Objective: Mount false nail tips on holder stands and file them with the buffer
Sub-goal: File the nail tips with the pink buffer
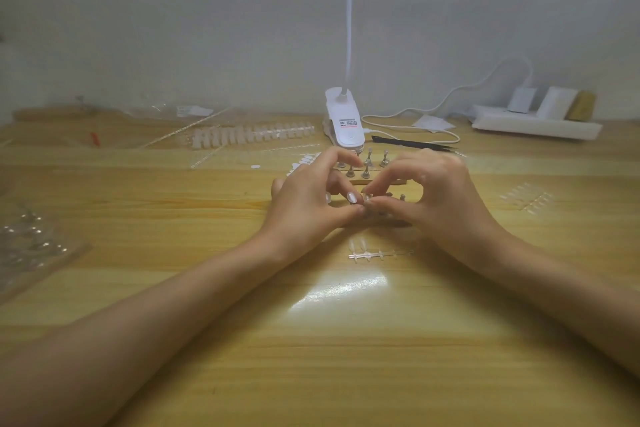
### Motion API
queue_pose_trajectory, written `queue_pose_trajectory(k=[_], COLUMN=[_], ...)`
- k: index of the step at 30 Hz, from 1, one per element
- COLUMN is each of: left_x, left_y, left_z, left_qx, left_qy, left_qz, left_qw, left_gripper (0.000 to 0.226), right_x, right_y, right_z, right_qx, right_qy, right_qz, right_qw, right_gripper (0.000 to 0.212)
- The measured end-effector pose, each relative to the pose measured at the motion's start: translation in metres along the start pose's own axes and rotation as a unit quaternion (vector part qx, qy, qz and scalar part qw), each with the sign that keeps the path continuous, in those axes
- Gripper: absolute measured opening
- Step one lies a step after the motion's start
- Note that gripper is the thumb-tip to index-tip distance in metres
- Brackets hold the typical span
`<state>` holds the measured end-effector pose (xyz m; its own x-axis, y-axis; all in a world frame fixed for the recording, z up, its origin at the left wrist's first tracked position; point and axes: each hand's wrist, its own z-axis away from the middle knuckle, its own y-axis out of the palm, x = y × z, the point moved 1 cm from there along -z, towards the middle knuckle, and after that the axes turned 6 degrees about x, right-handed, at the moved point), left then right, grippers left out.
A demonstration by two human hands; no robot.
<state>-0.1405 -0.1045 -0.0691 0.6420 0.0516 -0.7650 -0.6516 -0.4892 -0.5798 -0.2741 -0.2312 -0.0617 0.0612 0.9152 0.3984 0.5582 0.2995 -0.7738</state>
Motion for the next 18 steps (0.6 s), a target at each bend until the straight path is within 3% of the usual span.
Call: queue_pose_trajectory(k=[6,11,18], left_x=[0.001,0.000,0.000], left_y=[0.000,0.000,0.000], left_z=[0.000,0.001,0.002], left_qx=[0.004,0.001,-0.001], left_qy=[-0.007,-0.009,-0.006], left_qz=[0.017,0.020,0.019], left_qw=[1.000,1.000,1.000], left_gripper=[0.043,0.042,0.041], right_x=[0.001,-0.004,-0.005], right_y=[-0.003,-0.003,0.000], right_z=[0.006,0.012,0.018], right_qx=[-0.017,-0.032,-0.031], right_qy=[-0.029,-0.088,-0.069], right_qz=[0.019,0.078,0.048], right_qw=[0.999,0.993,0.996], right_gripper=[0.025,0.017,0.024])
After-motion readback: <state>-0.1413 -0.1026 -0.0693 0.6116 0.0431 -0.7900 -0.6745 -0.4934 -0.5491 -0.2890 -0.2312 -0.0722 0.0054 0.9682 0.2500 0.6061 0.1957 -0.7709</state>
